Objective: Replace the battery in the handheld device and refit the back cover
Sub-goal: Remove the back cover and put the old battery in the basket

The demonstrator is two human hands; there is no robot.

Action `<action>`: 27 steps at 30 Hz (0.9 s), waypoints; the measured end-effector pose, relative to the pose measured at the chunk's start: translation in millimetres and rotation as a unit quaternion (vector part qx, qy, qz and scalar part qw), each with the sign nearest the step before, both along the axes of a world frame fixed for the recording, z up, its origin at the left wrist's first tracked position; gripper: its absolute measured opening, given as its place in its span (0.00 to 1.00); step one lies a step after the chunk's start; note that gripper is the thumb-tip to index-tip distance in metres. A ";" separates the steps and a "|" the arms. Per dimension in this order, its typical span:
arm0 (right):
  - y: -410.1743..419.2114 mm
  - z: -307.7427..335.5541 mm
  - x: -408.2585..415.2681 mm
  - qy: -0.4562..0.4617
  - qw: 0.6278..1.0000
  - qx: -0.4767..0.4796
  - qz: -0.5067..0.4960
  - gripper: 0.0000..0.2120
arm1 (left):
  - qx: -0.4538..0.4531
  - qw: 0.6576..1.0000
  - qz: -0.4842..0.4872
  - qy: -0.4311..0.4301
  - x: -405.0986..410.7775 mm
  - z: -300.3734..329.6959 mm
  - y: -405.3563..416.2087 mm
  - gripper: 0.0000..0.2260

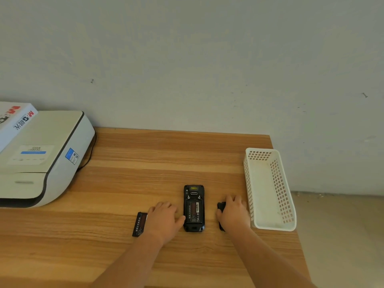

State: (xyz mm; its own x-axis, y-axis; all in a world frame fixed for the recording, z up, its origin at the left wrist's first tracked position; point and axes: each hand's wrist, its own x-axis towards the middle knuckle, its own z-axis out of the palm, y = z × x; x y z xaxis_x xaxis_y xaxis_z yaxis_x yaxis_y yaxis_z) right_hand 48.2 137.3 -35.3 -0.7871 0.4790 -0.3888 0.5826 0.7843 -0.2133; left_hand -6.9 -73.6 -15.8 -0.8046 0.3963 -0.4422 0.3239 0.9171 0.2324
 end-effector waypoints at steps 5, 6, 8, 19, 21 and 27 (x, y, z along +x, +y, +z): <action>-8.9 11.6 -11.7 0.037 0.997 -0.013 0.064 0.23 | 0.007 1.000 0.004 0.004 -0.4 3.2 -1.2 0.19; -13.0 13.5 -14.9 0.038 0.995 -0.025 0.093 0.24 | 0.009 1.000 0.005 0.006 -0.8 4.1 -1.3 0.19; -22.2 15.0 -19.5 0.039 0.985 -0.044 0.163 0.25 | 0.013 1.000 0.005 0.012 -1.5 6.2 -1.6 0.19; -46.4 4.6 -27.1 -0.029 0.931 0.002 0.364 0.27 | 0.023 1.000 0.012 0.003 -2.8 6.1 -22.3 0.19; -47.2 5.0 -28.1 -0.038 0.924 0.020 0.379 0.27 | 0.021 1.000 0.012 -0.002 -2.6 4.8 -25.4 0.19; -52.2 4.9 -25.5 -0.039 0.911 0.070 0.405 0.25 | 0.019 1.000 0.010 0.002 -2.8 4.4 -30.4 0.20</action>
